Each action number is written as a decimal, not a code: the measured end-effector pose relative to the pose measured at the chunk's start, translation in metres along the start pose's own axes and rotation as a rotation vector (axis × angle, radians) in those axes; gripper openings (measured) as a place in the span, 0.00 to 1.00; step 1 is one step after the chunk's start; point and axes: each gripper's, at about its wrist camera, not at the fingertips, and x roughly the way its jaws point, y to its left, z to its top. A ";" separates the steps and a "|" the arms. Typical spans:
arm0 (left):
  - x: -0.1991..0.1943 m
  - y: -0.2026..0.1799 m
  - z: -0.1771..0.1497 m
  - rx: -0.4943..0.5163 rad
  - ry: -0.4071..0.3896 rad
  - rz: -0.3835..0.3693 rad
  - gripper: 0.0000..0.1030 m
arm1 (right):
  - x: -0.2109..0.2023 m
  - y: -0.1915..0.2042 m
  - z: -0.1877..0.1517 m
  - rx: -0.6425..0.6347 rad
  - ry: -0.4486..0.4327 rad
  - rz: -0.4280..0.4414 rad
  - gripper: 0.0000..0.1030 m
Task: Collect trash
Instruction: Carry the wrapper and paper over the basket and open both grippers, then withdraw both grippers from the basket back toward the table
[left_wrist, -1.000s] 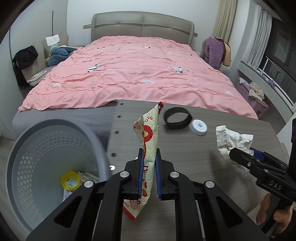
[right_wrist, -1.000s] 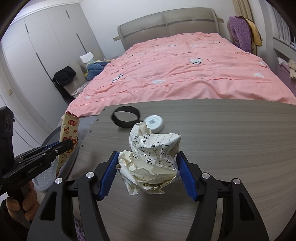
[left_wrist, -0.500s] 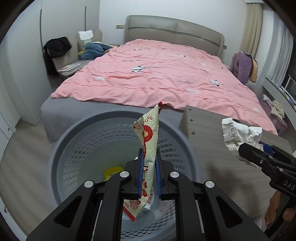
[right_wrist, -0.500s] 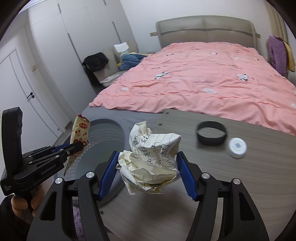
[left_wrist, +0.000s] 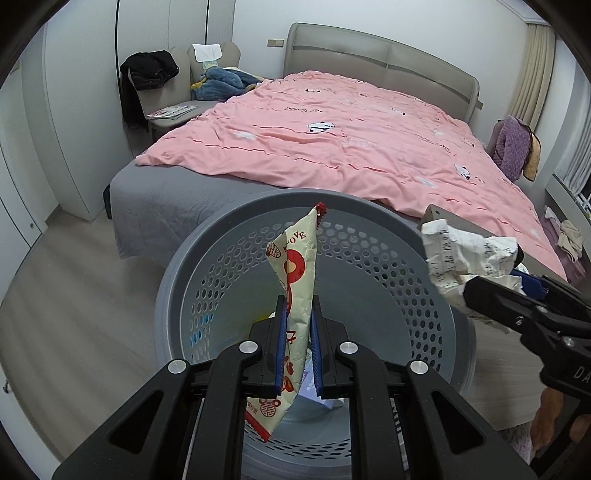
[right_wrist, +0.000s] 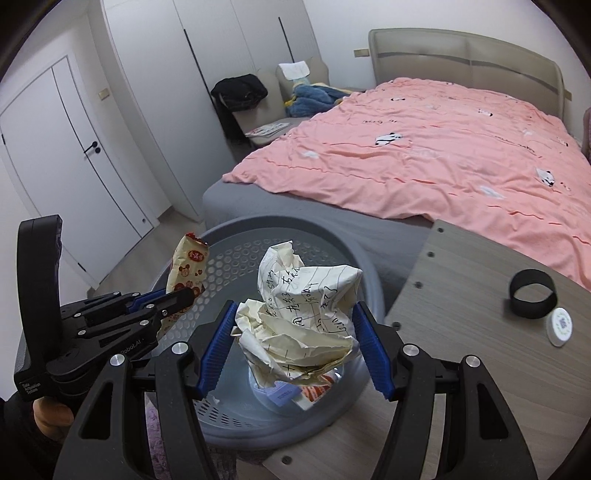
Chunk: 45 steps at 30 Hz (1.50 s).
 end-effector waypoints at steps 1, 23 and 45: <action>0.001 0.001 0.000 -0.001 0.000 0.000 0.11 | 0.004 0.003 0.001 -0.002 0.007 0.001 0.60; -0.010 0.008 0.001 0.012 -0.075 0.134 0.53 | 0.012 0.001 0.003 -0.008 -0.005 -0.011 0.76; -0.022 0.013 -0.005 -0.020 -0.074 0.175 0.71 | 0.007 0.000 -0.004 0.004 -0.007 -0.006 0.82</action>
